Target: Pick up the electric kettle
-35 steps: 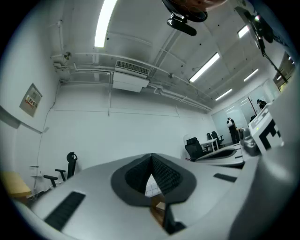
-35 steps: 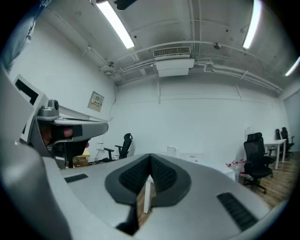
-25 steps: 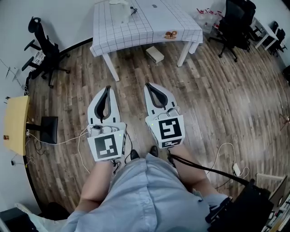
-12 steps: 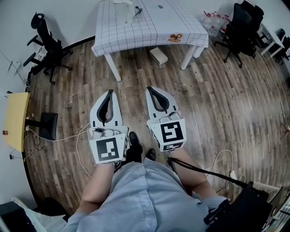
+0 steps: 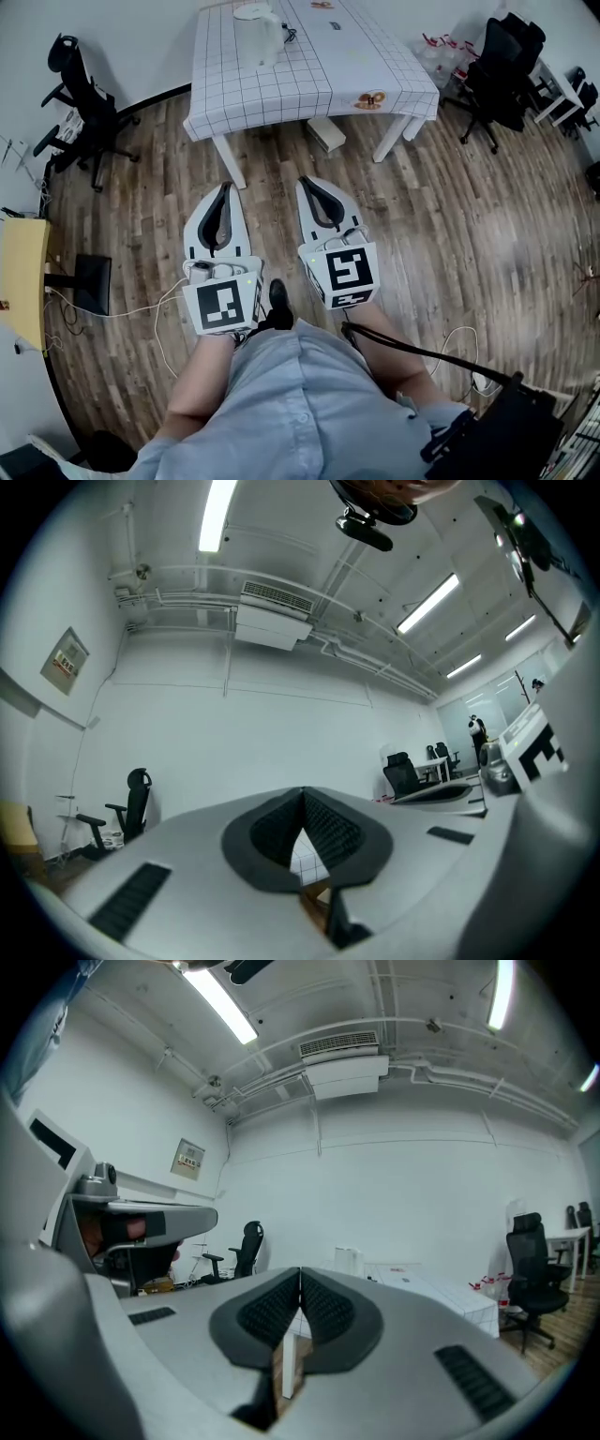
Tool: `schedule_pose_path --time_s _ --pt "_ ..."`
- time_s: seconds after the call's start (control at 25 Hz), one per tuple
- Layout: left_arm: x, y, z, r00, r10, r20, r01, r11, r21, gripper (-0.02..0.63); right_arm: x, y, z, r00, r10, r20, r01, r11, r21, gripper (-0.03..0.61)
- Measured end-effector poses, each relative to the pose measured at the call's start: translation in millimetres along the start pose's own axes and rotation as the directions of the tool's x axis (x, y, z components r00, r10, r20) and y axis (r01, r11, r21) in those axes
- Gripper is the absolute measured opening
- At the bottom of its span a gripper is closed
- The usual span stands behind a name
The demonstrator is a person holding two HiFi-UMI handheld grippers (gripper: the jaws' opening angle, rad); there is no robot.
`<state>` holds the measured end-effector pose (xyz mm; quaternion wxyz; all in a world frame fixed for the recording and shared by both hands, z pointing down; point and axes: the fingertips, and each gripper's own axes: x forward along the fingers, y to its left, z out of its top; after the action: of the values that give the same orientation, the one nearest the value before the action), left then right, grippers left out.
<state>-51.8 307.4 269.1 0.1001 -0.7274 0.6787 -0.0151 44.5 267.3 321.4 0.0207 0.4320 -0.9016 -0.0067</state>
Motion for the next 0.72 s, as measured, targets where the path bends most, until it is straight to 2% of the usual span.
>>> schedule_pose_path --time_s 0.4,0.48,0.72 --pt "97.0 62.6 0.0 0.998 -0.029 0.047 0.03 0.999 -0.011 0.002 110.4 -21.3 27.5 0.998 -0.044 0.039 0.045 0.999 -0.019 0.002" --pt "110.2 71.1 -0.8 0.999 -0.027 0.047 0.029 0.999 -0.034 0.002 123.2 -24.9 31.6 0.997 -0.055 0.045 0.056 0.998 -0.025 0.002" --pt "133.8 79.5 -13.9 0.998 -0.051 0.038 0.052 0.998 -0.024 0.002 143.9 -34.2 25.7 0.997 -0.073 0.025 0.074 0.997 -0.018 0.002"
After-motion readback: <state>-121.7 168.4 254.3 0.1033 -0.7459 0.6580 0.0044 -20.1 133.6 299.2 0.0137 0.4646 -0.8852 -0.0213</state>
